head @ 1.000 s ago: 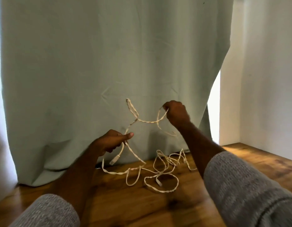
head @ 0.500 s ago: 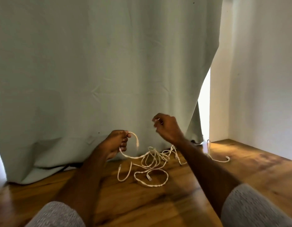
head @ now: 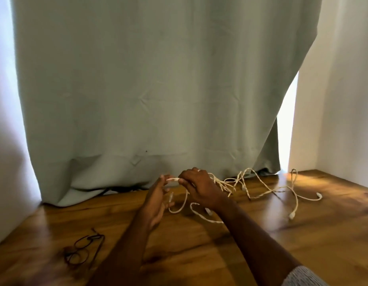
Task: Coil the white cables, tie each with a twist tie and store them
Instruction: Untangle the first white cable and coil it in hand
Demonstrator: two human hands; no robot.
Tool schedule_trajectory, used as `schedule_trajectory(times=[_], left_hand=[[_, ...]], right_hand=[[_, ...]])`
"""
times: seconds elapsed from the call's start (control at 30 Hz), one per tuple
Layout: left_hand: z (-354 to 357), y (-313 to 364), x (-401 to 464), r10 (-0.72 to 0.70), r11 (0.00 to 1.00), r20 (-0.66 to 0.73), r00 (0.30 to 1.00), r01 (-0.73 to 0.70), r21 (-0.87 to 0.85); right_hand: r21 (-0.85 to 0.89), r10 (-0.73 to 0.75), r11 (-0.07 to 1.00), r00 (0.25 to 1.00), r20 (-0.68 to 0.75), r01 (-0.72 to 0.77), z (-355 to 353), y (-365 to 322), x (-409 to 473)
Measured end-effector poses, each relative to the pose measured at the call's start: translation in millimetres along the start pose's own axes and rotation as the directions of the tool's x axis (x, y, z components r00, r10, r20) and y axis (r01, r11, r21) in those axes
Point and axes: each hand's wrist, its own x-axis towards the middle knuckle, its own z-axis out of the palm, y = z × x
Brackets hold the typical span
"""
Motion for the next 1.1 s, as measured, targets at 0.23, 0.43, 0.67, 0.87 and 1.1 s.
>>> schedule_trajectory(times=[0.23,0.43,0.67,0.87,1.1], left_hand=[[-5,-25,6,0.082,0.981,0.147,0.986,-0.054,-0.185],[-10,-20,5,-0.030,0.859,0.360,0.932,0.208,-0.467],[-3,-13,0,0.044,0.828,0.462,0.886,0.226,-0.513],[-7,21,1,0.176,0.735,0.320,0.931,0.092,-0.672],[5,45,0,0.296,0.765,0.224,0.929,-0.091,-0.638]], right_hand=[[0.135,0.119,0.986,0.972,-0.204,-0.093,9,16,13],[-0.135,0.136,0.972,0.929,-0.344,-0.192,40,24,-1],[-0.480,0.091,0.864,0.985,-0.149,-0.152,45,26,0],[0.312,0.302,0.930,0.888,-0.347,-0.194,36,55,-14],[-0.268,0.299,0.926,0.950,0.090,-0.266,27,49,16]])
